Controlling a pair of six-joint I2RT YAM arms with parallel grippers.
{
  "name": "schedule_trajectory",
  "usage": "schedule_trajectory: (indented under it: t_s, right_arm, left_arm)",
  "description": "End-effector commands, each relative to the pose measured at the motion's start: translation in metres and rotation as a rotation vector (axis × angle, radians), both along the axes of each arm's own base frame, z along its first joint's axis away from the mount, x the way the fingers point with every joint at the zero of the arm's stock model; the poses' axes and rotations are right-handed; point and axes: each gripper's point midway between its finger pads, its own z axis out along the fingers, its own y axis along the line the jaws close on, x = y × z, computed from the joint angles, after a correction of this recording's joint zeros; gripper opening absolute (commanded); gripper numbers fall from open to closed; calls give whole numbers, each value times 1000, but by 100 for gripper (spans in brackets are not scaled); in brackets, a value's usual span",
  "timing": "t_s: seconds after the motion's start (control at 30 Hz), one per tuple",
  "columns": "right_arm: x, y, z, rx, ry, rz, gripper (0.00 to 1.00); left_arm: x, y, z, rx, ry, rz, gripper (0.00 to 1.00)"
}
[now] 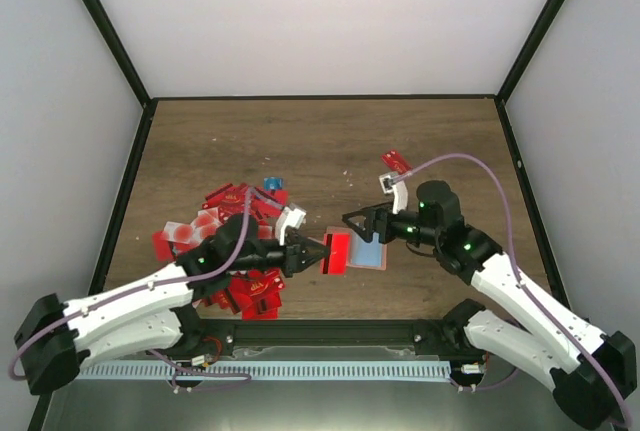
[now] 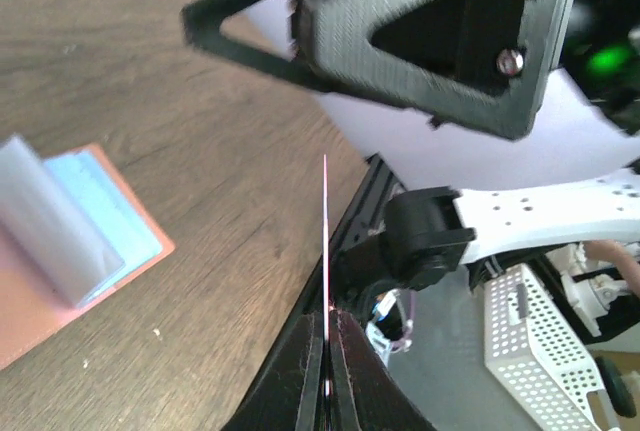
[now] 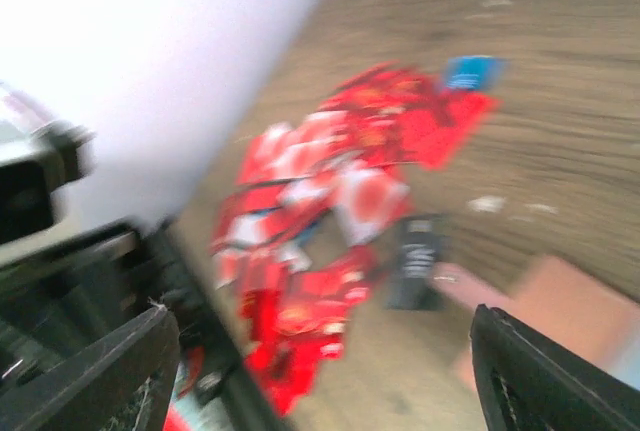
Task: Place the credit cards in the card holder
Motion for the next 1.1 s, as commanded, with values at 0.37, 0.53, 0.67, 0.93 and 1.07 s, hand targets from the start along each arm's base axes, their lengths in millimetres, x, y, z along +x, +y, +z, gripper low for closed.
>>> schedule_trajectory:
  t_s: [0.37,0.53,0.67,0.93,1.07]
  right_arm:
    - [47,-160,-79,-344,241,-1011,86]
    - [45,-178,-97,-419,323,-1128,86]
    - [45,-181,-99,-420,325,-1147,86]
    - [47,-178,-95,-396,292,-1119,86]
    - [50,-168,-100,-387,290,-1065,85]
  left_arm:
    - [43,-115,-59,172,181,-2,4]
    - [62,-150,-98,327,228,67,4]
    - [74,-168,-116,376,257,98,4]
    - [92,-142,-142,481,252,208,4]
    - [100,-123,-143,495,252,241,4]
